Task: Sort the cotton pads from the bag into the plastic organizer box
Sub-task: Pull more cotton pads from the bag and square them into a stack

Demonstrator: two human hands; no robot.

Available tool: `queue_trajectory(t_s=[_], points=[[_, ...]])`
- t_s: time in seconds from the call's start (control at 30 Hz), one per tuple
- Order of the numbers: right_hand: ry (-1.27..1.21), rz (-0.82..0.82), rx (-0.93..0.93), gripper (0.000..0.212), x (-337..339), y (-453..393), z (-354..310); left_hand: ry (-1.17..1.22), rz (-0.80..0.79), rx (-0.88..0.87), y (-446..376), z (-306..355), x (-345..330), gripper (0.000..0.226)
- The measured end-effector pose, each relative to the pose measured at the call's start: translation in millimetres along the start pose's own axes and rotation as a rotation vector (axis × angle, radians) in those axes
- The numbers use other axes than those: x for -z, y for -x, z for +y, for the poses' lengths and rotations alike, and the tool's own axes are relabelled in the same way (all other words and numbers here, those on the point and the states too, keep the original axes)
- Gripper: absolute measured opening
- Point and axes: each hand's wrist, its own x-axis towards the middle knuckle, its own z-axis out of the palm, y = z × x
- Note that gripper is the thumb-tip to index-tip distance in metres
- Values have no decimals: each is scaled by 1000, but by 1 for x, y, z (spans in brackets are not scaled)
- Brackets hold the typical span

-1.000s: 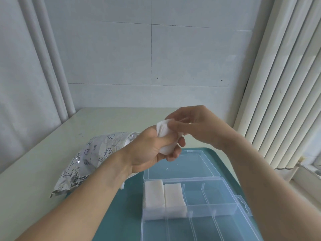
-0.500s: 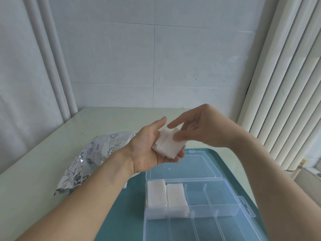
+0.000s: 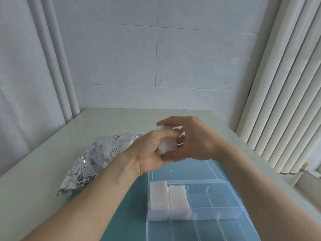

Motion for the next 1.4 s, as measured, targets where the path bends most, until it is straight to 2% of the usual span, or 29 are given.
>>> queue_trajectory(t_s=[0.1,0.2,0.27,0.37,0.43,0.5,0.67,0.77,0.87,0.97,1.1,1.13,1.23,1.27,1.33,1.4], points=[[-46,-14,31,71,2,1,-4,44,-5,19,4,3,1,7],[112,-2,-3,76,2,2,-3,17,36,-10,0,3,4,4],[97,18,-19,75,1,2,-2,-22,52,-37,-1,2,2,7],[55,8,-14,87,-1,1,-1,-53,47,-42,-1,1,1,8],[104,39,9,76,-2,0,-2,-71,42,-69,-1,0,0,5],[172,90,13,64,-3,-1,-4,-83,53,-102,-4,-2,1,17],[380,66,-60,88,0,-1,-5,-105,75,-110,-2,-4,-3,17],[355,7,-75,93,1,1,-7,-127,33,-49,0,-3,-2,19],[258,-4,-62,77,-1,1,-9,-91,-33,-1,3,-1,-1,5],[224,9,-51,69,-4,-1,-5,-51,2,9,0,-2,2,11],[197,-66,-14,94,-4,4,-8,-151,60,-20,0,-5,2,19],[201,-69,-13,92,-4,4,-8,-169,70,-17,0,-4,1,21],[256,-34,-44,63,-4,3,-7,-164,88,43,1,-5,1,15],[277,-33,-49,56,-4,3,-8,-160,91,71,1,-5,2,20],[265,-73,-64,53,-3,2,-9,-216,100,130,1,-6,5,28],[218,-180,-92,51,2,3,-9,-286,73,170,2,-6,5,22]])
